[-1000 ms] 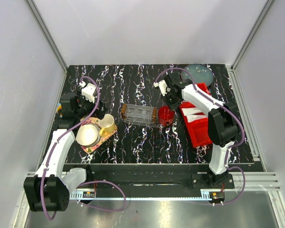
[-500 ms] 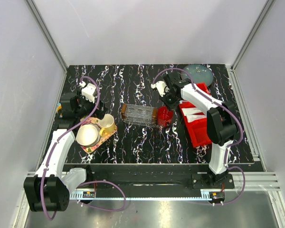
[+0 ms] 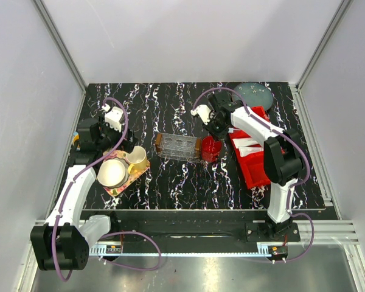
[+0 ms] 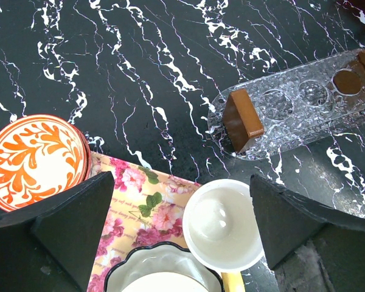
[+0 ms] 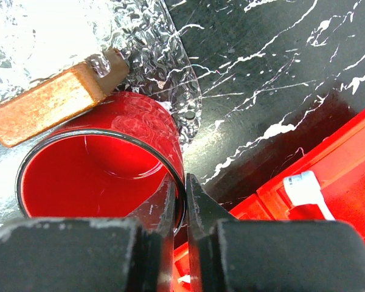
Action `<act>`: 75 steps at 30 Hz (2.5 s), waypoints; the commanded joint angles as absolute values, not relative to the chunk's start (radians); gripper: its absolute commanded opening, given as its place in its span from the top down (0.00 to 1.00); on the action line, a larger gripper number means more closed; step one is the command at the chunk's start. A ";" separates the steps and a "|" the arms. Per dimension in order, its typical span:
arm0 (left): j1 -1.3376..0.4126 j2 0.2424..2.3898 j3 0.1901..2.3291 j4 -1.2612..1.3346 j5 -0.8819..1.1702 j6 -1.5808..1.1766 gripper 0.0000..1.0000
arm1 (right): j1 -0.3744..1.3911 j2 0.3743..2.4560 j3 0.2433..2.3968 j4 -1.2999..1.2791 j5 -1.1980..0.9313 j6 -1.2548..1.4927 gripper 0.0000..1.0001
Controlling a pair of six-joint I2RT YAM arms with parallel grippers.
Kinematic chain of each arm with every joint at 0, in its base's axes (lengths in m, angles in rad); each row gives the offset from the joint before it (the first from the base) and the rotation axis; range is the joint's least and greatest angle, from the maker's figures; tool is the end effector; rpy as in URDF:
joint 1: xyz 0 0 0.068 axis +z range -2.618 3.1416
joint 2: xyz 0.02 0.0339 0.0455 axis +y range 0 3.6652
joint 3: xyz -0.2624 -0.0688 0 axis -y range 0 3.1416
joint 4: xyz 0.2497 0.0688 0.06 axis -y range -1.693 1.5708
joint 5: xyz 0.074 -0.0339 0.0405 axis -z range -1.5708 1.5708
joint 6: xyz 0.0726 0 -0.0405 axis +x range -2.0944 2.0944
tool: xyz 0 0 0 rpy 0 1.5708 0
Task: Prepare toiletry sets of a toothbrush and toothpaste on the tray
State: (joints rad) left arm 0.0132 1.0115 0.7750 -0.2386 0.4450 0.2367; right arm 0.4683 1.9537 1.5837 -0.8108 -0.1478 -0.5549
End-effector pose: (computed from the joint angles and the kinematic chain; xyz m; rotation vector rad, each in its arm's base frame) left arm 0.2620 -0.0278 0.2719 0.4949 1.9467 -0.2954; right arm 0.3771 0.2027 0.1877 -1.3766 2.3700 0.1793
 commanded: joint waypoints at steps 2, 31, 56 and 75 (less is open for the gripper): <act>0.011 1.022 0.784 -0.189 0.448 0.245 0.01 | 0.462 1.960 1.628 -0.784 -0.173 -0.629 1.00; 0.011 1.009 0.782 -0.192 0.442 0.250 0.01 | 0.463 1.973 1.637 -0.756 -0.195 -0.703 0.98; 0.012 1.009 0.779 -0.192 0.443 0.256 0.01 | 0.462 1.960 1.621 -0.747 -0.146 -0.712 0.74; 0.011 1.008 0.776 -0.193 0.448 0.256 0.01 | 0.462 1.876 1.575 -0.755 -0.133 -0.693 0.61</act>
